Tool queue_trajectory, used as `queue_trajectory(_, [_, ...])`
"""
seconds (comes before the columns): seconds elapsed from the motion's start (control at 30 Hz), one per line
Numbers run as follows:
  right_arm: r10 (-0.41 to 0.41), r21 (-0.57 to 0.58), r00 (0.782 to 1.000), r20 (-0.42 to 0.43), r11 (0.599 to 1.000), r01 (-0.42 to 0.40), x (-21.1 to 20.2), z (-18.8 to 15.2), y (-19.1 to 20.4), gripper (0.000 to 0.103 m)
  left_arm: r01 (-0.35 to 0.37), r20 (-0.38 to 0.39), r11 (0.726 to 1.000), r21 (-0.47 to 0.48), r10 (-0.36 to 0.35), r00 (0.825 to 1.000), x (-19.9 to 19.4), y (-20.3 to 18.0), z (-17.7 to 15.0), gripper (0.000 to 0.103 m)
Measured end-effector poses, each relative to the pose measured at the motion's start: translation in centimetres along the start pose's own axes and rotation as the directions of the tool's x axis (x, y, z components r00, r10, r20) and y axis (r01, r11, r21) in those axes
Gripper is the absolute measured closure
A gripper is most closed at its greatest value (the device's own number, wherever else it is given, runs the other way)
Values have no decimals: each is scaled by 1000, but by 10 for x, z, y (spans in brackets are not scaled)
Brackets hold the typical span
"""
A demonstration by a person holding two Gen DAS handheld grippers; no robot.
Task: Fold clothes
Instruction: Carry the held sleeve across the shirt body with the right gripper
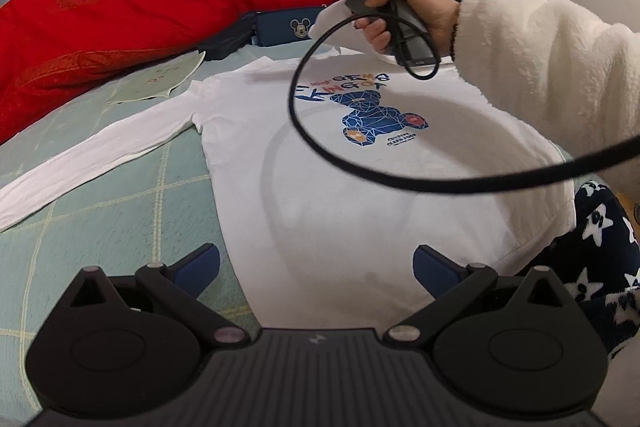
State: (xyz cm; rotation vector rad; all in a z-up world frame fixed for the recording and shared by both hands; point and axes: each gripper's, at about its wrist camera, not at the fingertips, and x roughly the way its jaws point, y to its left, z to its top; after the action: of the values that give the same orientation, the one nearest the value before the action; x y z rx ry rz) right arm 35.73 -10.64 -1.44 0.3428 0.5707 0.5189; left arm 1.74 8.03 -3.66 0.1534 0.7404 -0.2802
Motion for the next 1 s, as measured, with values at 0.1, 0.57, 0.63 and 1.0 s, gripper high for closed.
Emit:
queue_trajectory(0.1, [16,-13,1000,-12,1000,-16,7,-2,11,0,0,2,1000,-2,0,1000,-1,1,-1,1])
queue_trajectory(0.57, [67,-48,996,-64,996,-70,35,-16,47,0,0,-3,1000,-5,0,1000,-4,0,-2,1])
queue_trajectory(0.63, [74,-52,995,-71,996,-78,39,-18,52,0,-2,-5,1000,-7,2,1000,-5,0,-3,1])
queue_trajectory(1.0, [71,-79,989,-131,994,-82,57,-32,64,0,0,-8,1000,-16,0,1000,-6,-1,-4,1])
